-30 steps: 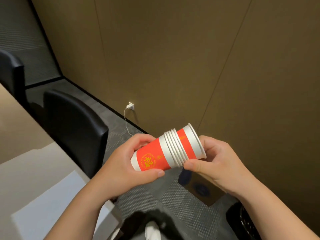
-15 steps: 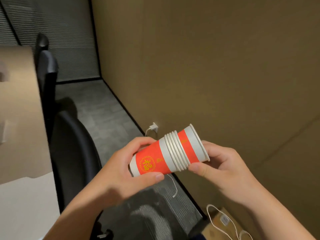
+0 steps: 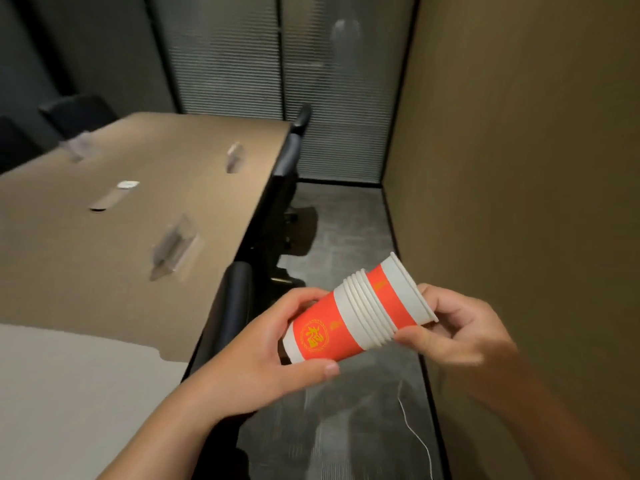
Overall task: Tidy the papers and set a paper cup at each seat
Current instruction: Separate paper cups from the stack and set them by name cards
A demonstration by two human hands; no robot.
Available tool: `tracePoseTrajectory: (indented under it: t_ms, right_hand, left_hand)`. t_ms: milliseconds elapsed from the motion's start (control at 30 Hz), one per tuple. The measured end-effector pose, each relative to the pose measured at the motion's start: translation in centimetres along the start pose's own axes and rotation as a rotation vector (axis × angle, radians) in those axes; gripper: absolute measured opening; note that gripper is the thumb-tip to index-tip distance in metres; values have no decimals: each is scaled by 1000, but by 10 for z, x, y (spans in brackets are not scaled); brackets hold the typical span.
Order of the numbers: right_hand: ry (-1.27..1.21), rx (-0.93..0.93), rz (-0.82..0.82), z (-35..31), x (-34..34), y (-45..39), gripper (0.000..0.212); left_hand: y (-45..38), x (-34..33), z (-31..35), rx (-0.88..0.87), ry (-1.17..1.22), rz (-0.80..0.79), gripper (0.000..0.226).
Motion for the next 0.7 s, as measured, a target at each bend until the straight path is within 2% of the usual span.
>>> tracePoseTrajectory:
  t_ms: [100,200,333,400,500,600,700]
  right_hand:
    - [-39,11,-80,22,9,-46,35]
    - [-91,-29,-163,51,8,-89,16]
    - [-51,0,-262,81,-3,-149,24]
    - [13,12,-317,105,-16,-192,13]
    - [81,69,-439,136,-48,-246,5]
    - [144,144,-602,170,-89,-300,24]
    - [220,292,-695,195,-123,-341,14]
  left_hand:
    - [-25,13,0,34,48,113,60]
    - [-48,34,-9,73,46,217,61]
    - [-79,73,-25,101,57,332,63]
    - [-99,102,-42,125,94,403,63]
    - [-121,147,-62,143,117,517,63]
    - [-134,197,-90,211,153,643,64]
    - [-135,229,-110,284,172,750,66]
Point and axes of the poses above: each hand's wrist, its own y-axis away from the middle knuckle, its own x-axis out of the back of the hand, z = x × y, the point moved 5 cm from there along -y, towards the middle knuckle, and after that the axes turned 15 degrees about x, right-handed, at the moved point
